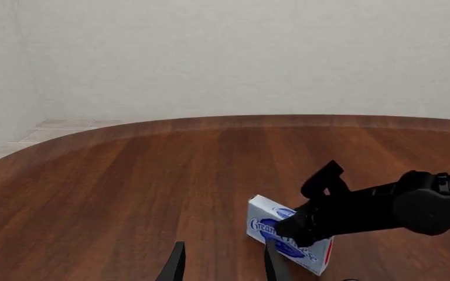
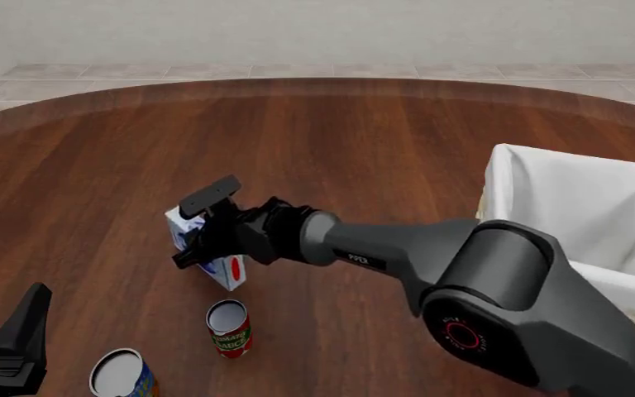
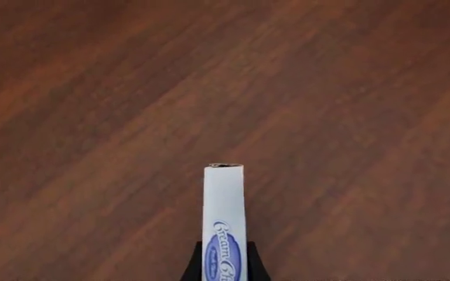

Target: Pick up the cream cheese box, and put it in the basket.

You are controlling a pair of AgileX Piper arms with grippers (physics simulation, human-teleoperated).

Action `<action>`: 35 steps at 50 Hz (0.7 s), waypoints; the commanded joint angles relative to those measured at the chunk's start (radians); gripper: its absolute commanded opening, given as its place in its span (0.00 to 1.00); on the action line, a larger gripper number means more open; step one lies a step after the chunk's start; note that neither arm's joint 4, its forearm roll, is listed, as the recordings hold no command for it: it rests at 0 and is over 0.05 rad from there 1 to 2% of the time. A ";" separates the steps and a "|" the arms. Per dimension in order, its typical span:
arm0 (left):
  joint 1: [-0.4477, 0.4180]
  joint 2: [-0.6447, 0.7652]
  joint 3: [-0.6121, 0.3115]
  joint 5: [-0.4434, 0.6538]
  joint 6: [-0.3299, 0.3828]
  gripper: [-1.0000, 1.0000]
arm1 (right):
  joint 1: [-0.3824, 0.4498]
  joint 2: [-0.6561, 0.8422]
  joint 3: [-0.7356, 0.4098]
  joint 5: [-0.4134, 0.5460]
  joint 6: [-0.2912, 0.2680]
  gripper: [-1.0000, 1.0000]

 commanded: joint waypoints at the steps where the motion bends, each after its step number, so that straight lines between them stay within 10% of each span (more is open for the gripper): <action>1: 0.000 0.000 0.000 0.000 0.000 1.00 | -0.010 -0.017 -0.014 0.011 0.005 0.00; 35: 0.000 0.000 0.000 0.000 0.000 1.00 | -0.026 -0.089 0.016 0.010 0.008 0.00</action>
